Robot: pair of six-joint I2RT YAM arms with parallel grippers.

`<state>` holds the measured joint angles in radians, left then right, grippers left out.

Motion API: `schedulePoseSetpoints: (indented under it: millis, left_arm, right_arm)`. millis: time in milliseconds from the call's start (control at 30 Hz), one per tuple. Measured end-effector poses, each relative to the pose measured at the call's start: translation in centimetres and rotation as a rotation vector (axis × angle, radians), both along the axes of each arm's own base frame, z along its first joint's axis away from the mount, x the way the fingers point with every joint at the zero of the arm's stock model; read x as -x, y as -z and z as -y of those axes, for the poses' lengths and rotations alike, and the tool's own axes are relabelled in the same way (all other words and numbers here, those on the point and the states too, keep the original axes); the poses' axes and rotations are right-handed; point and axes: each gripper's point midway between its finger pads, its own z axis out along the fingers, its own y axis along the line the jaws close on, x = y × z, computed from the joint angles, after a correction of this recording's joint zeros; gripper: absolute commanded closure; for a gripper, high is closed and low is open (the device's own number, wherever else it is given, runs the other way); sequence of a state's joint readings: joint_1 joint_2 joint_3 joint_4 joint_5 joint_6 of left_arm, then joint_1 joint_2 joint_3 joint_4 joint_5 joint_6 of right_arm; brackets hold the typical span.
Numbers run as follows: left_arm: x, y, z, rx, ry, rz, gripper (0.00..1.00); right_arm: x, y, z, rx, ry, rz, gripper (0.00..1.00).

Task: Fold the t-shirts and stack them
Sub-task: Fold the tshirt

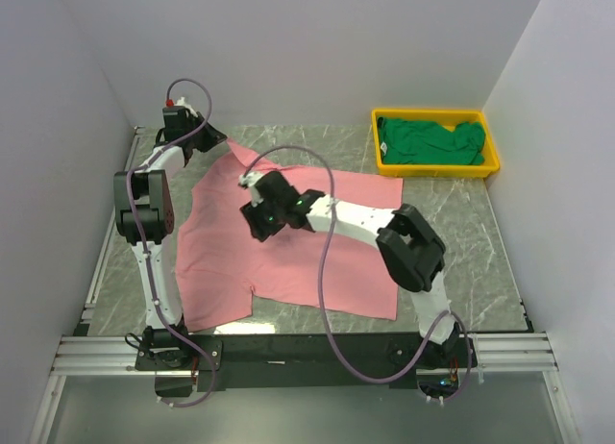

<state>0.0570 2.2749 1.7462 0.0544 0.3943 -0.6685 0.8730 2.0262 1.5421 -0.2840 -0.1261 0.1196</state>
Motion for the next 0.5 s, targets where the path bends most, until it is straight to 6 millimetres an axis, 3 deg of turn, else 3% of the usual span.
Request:
schedulePoseSetpoints:
  millis: [133, 500]
  left_arm:
    - [0.0, 0.1, -0.1, -0.007, 0.001, 0.001, 0.99]
    - [0.0, 0.5, -0.5, -0.029, -0.014, -0.01, 0.99]
  right_arm:
    - [3.4, 1.5, -3.4, 0.017, -0.137, 0.006, 0.42]
    - [10.0, 5.0, -6.9, 0.127, -0.381, 0.06, 0.43]
